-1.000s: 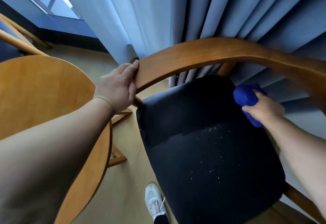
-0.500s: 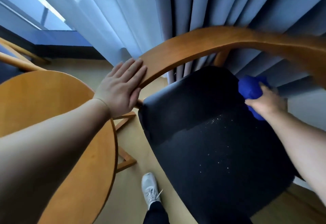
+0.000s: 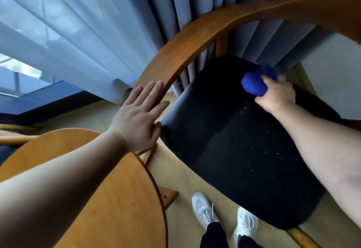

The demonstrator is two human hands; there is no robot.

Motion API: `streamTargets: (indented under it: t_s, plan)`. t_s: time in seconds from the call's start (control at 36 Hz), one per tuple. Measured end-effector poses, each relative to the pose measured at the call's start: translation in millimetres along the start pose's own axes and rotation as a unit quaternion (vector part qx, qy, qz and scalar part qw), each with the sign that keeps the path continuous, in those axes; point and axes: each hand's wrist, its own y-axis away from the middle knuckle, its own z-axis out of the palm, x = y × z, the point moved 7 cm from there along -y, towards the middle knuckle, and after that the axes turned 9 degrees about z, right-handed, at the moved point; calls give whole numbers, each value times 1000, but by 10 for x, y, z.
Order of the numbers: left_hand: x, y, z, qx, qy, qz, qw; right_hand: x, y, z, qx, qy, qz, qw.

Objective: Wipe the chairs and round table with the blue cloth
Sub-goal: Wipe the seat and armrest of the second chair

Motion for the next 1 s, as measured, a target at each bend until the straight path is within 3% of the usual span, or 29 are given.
streamTargets:
  t_s: [0.72,1.0]
  plan:
    - [-22,-12,2,48,-12,15,999,-200,1071,486,-11,-15,40,999]
    - [12,25,48,57,-20,25,998,-398,1904,790,-37,-30,3,999]
